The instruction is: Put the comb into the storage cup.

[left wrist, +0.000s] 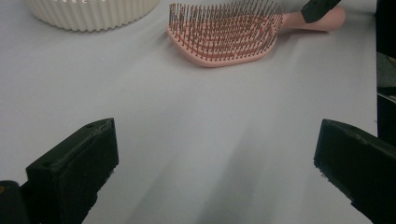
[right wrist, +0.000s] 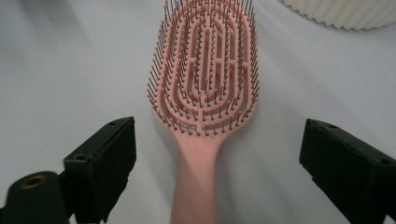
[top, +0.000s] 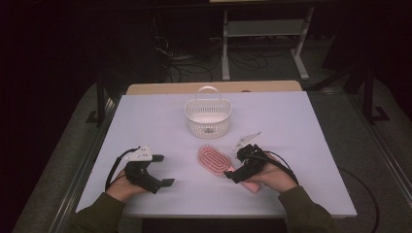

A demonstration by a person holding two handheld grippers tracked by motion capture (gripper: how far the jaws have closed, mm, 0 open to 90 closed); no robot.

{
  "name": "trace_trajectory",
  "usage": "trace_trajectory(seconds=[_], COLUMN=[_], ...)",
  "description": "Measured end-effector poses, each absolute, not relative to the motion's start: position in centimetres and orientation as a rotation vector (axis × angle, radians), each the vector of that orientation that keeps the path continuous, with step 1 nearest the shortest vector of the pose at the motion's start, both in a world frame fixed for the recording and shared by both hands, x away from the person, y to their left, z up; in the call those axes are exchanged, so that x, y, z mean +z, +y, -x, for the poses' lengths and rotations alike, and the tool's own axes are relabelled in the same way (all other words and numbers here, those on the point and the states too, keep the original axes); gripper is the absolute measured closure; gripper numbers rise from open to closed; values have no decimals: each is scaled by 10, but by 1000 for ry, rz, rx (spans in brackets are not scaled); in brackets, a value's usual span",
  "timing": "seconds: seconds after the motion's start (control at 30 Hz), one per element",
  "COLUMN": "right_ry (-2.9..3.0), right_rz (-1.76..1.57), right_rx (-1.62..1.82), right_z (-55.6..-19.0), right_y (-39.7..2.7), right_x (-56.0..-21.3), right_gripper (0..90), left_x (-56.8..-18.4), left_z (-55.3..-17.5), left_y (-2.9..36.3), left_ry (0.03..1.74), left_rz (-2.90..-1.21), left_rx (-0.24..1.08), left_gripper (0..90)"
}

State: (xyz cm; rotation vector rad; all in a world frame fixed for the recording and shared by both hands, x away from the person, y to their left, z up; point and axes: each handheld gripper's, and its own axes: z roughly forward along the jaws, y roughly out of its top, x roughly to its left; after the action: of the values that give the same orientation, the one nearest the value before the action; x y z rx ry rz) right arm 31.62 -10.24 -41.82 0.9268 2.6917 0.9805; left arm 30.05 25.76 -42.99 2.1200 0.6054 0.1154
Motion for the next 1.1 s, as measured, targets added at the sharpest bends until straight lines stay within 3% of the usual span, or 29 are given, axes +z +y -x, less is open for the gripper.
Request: trace_trajectory(seconds=[0.47,1.1], right_ry=[2753,2793], right_rz=[-955,-944], right_rx=[922,811], right_z=[-314,-312], right_y=[-98,-93], right_x=[-418,-425], right_gripper=[250,365], left_x=[-430,-430], left_z=[-300,-300], left_y=[257,257], left_ry=[606,608], left_rz=[-2120,-2118], left_rx=[115,114], left_gripper=[0,0])
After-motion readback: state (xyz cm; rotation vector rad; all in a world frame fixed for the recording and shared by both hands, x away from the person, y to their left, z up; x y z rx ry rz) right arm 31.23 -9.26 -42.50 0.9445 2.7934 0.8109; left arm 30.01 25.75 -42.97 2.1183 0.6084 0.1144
